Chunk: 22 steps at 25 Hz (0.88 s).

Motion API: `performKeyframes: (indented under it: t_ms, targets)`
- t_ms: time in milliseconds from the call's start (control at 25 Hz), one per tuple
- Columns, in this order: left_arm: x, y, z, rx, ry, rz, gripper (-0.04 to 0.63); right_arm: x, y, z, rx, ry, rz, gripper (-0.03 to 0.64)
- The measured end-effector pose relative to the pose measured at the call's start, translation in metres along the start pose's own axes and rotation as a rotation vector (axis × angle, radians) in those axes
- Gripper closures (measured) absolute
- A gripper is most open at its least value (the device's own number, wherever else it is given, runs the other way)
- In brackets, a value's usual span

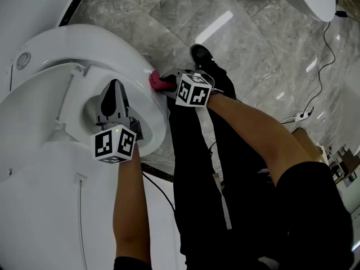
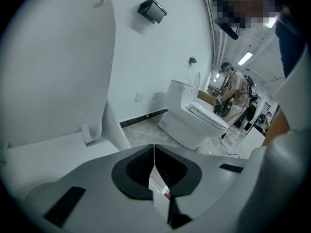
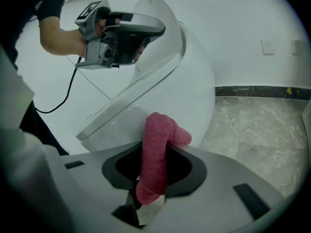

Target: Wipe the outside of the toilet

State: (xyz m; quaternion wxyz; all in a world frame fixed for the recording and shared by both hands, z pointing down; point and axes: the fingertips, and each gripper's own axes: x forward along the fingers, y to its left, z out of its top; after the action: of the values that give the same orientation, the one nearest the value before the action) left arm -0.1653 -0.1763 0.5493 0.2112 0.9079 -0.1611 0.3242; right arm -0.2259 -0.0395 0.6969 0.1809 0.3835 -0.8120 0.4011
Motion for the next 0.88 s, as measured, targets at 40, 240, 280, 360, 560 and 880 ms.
performKeyframes:
  t_ms: [40, 240, 280, 360, 560, 880]
  targets:
    - [0.002, 0.0, 0.0, 0.0, 0.0, -0.002, 0.577, 0.0, 0.005, -0.006, 0.002, 0.004, 0.007, 0.489]
    - [0.004, -0.005, -0.003, 0.002, 0.007, -0.019, 0.575, 0.0, 0.029, -0.029, 0.032, 0.012, 0.037, 0.489]
    - [0.005, -0.007, -0.004, 0.006, 0.01, -0.025, 0.575, 0.0, 0.032, -0.031, 0.031, 0.015, 0.043, 0.489]
    - [0.007, -0.01, -0.006, 0.015, 0.017, -0.036, 0.575, 0.0, 0.036, -0.035, 0.019, 0.027, 0.059, 0.489]
    - [0.01, -0.014, -0.01, 0.019, 0.029, -0.047, 0.575, 0.002, 0.052, -0.046, 0.005, 0.055, 0.105, 0.489]
    - [0.011, -0.009, -0.001, -0.008, 0.021, -0.029, 0.575, -0.004, 0.088, -0.09, -0.091, 0.29, 0.342, 0.489]
